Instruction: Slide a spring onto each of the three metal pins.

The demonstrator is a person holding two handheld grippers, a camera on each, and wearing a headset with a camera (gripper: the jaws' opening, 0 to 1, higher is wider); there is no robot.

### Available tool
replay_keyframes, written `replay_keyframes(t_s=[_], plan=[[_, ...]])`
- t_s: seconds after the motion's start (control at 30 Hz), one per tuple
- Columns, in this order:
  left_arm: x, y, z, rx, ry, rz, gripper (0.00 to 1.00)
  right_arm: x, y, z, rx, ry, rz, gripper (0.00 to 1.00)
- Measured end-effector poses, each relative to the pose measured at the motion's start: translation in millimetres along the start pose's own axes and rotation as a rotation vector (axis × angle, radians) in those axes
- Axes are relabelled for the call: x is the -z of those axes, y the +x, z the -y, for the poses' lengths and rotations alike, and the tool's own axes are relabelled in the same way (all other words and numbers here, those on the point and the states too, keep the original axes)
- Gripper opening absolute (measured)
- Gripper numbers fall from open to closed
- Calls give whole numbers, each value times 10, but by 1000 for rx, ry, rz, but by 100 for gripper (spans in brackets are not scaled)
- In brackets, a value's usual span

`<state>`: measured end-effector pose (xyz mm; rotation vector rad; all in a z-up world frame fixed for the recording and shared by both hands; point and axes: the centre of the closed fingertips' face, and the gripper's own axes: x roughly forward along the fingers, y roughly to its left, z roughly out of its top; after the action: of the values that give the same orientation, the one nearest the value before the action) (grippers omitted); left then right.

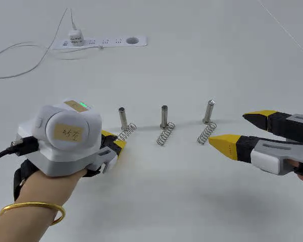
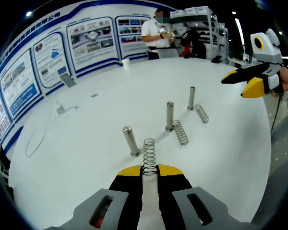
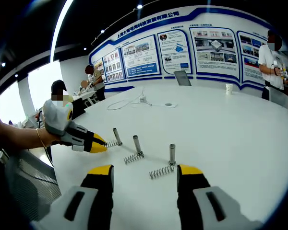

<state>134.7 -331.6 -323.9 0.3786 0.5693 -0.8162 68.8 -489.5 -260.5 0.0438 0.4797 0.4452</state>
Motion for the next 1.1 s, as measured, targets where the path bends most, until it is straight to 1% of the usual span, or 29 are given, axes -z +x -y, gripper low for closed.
replay_keyframes(t_s=[0.13, 0.27, 0.43, 0.5, 0.53, 0.57, 0.6, 0.7, 0.83, 0.9, 0.97, 1.1], plan=[[-89, -91, 67, 9, -6, 35, 10, -67, 7, -63, -20, 18, 18, 53], [-185, -192, 182, 28, -37, 79, 10, -159, 23, -135, -40, 37, 40, 51], [-256, -291, 305, 42, -25, 111, 10, -260, 64, -234, -86, 104, 83, 49], [-319, -341, 347, 41, -27, 144, 10, -287, 80, -277, -101, 114, 89, 48], [-336, -358, 365, 42, -29, 151, 10, -296, 88, -295, -106, 117, 91, 48], [-381, -388, 385, 37, -25, 176, 10, -312, 101, -331, -119, 124, 98, 48], [-414, -405, 403, 38, -13, 192, 10, -321, 111, -357, -129, 132, 102, 47], [-490, -466, 450, 37, -3, 223, 10, -358, 133, -442, -158, 157, 115, 46], [-629, -563, 520, 52, -9, 302, 10, -434, 154, -550, -196, 202, 144, 44], [-674, -600, 554, 59, -2, 331, 10, -465, 165, -595, -215, 229, 156, 43], [-700, -622, 574, 63, 0, 350, 10, -503, 170, -625, -229, 256, 173, 42], [-727, -644, 629, 86, -8, 381, 10, -571, 181, -667, -264, 348, 206, 38]])
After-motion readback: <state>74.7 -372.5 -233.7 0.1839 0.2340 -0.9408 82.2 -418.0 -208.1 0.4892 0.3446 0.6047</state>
